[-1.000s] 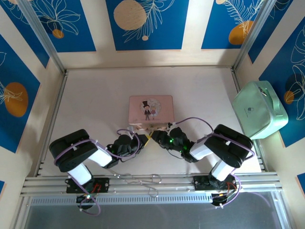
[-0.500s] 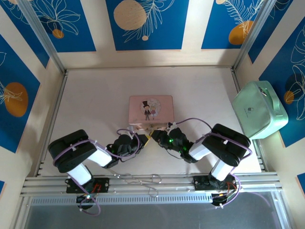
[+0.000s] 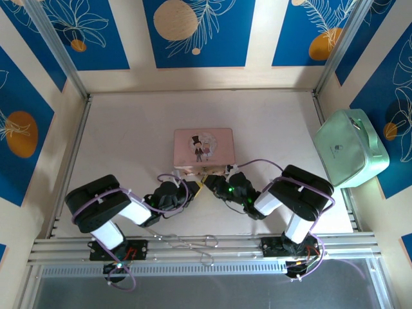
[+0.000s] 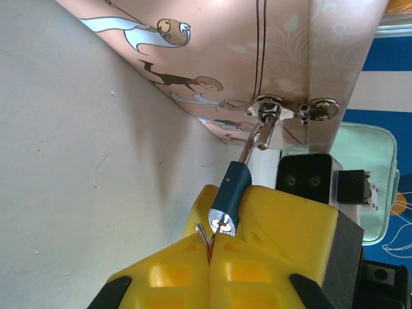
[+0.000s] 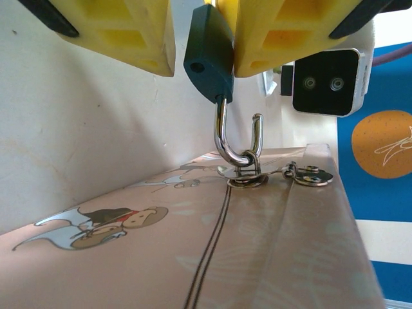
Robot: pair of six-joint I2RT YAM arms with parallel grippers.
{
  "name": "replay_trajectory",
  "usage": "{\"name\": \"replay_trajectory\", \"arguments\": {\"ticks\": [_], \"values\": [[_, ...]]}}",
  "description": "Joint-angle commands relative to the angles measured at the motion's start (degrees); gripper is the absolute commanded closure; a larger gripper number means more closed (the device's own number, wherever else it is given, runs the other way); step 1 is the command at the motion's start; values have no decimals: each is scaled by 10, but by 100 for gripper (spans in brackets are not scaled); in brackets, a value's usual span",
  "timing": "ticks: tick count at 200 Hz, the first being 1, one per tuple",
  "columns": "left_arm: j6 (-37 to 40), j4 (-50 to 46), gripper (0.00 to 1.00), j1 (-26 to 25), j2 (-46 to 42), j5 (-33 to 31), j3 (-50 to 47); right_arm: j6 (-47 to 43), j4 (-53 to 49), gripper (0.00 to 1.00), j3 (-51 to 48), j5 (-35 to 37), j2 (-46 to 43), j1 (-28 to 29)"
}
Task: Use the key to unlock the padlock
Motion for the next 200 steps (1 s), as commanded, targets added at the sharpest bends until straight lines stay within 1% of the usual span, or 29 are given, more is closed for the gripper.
{"name": "replay_trajectory", "arguments": {"ticks": [1, 23, 47, 83, 113, 121, 135, 142, 154, 167, 171, 184, 193, 200], "values": [[3, 21, 100, 2, 6, 7, 5, -8, 5, 71, 0, 6, 10, -7], [2, 20, 100, 2, 7, 6, 5, -10, 4, 71, 1, 6, 9, -8], [1, 24, 100, 2, 11, 7, 5, -13, 5, 74, 2, 7, 11, -9], [0, 36, 100, 2, 21, 7, 5, -16, 3, 89, 5, 5, 11, -8], [3, 43, 100, 2, 27, 8, 4, -14, -3, 98, 2, 10, 6, -5], [7, 37, 93, 2, 22, 7, 4, -13, -8, 100, 2, 10, 4, -5], [22, 5, 75, 2, 0, 3, 7, -14, -19, 100, 3, 10, 0, -5], [35, -21, 68, 1, -21, 1, 10, -15, -25, 100, 3, 11, -3, -4], [69, -105, 59, 2, -74, -4, 25, -17, -31, 100, 1, 14, -8, -2], [121, -238, 52, 2, -150, -16, 55, -19, -41, 100, 1, 19, -15, 0], [141, -296, 49, 1, -177, -25, 66, -20, -43, 100, 0, 21, -17, 0], [209, -463, 37, -2, -264, -73, 112, -22, -52, 100, 2, 24, -22, 2], [250, -560, 33, -2, -315, -117, 141, -26, -58, 100, 5, 24, -26, 4], [270, -618, 29, -2, -348, -151, 158, -29, -62, 100, 6, 26, -27, 5]]}}
